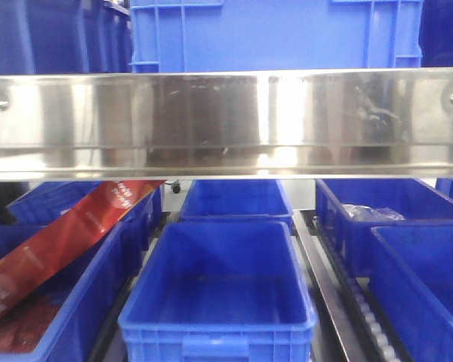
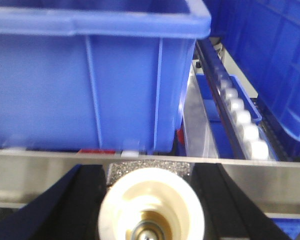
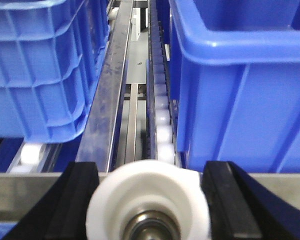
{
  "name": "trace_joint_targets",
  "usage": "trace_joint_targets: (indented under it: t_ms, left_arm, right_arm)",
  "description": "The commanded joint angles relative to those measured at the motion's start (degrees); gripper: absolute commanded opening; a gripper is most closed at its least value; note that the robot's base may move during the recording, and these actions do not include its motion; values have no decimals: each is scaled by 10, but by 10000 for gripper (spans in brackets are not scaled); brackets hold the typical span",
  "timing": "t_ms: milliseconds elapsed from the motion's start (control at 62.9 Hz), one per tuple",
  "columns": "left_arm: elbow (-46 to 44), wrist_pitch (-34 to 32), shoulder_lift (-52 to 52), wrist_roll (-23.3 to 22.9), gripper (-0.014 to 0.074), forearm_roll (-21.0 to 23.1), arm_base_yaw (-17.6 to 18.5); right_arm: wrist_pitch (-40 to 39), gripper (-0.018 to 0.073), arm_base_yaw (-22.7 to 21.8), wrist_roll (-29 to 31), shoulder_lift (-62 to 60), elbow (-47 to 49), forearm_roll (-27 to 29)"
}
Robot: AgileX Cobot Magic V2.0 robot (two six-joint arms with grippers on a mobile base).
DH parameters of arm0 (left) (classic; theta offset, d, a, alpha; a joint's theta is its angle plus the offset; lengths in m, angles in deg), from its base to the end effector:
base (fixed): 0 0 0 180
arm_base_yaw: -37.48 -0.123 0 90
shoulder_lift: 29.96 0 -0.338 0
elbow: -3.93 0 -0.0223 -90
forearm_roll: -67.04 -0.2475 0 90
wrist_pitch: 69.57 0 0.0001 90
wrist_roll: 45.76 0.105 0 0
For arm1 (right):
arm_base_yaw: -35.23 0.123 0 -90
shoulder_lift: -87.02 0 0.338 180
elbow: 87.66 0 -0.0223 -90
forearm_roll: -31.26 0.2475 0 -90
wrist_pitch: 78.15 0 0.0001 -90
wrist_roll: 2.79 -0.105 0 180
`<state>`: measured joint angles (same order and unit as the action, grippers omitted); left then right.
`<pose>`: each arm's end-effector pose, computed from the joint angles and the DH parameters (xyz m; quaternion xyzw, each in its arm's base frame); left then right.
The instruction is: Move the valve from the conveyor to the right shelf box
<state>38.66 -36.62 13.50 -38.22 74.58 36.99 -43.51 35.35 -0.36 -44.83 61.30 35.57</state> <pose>0.0902 -0.0067 0.3905 0.0254 0.8230 -0.0210 0.5670 0.1094 0.0047 0.4007 -0.0044 0.8374 0.0238 0.5461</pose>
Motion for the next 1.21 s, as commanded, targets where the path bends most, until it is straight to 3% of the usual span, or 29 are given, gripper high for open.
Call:
trace_joint_targets:
  t_ms: [0, 1192]
  left_arm:
    - [-2, -29, -5, -1, -111, 3, 2]
    - [-2, -29, -5, -1, -111, 3, 2]
  right_arm:
    - [-42, -162, -1, 1, -7, 4, -5]
    - [-42, -162, -1, 1, -7, 4, -5]
